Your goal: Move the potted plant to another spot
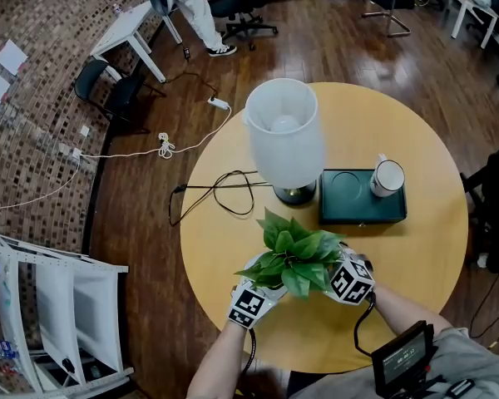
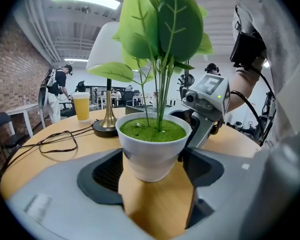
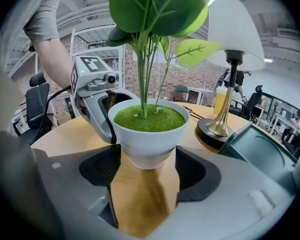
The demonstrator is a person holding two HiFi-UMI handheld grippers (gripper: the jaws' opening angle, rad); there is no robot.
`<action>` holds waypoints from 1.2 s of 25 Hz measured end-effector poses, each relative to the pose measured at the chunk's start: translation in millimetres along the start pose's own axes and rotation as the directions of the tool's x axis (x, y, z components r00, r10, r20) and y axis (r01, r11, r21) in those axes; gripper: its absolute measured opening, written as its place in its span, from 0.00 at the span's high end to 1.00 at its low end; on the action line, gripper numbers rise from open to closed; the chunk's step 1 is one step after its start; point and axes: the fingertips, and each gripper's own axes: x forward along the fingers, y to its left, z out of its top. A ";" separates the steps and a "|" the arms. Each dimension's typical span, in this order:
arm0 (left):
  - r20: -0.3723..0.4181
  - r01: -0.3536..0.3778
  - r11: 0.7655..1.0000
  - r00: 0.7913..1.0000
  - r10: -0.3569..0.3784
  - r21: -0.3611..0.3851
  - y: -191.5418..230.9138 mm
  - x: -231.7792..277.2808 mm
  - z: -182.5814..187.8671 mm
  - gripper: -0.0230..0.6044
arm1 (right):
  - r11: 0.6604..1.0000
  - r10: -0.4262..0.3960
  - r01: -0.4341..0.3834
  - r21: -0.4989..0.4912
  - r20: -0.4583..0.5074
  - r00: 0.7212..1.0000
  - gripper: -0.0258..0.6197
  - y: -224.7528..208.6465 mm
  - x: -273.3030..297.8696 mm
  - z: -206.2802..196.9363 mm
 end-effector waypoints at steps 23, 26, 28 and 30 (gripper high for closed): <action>0.272 -0.093 0.985 0.953 0.130 -0.145 -109.3 -140.4 88.5 0.87 | 0.964 -0.245 0.218 0.150 0.197 0.949 0.80 80.7 -167.9 80.8; 0.307 -0.099 0.985 0.942 0.138 -0.140 -126.2 -158.3 101.2 0.96 | 0.941 -0.302 0.252 0.225 0.221 0.928 0.95 96.1 -188.4 90.0; 0.320 -0.088 0.988 0.939 0.125 -0.126 -134.9 -167.4 105.5 0.96 | 0.933 -0.316 0.259 0.249 0.227 0.921 0.95 106.4 -193.7 96.4; 0.330 -0.080 0.990 0.937 0.115 -0.117 -141.5 -173.4 109.1 0.96 | 0.932 -0.325 0.269 0.244 0.232 0.917 0.95 114.4 -199.1 102.9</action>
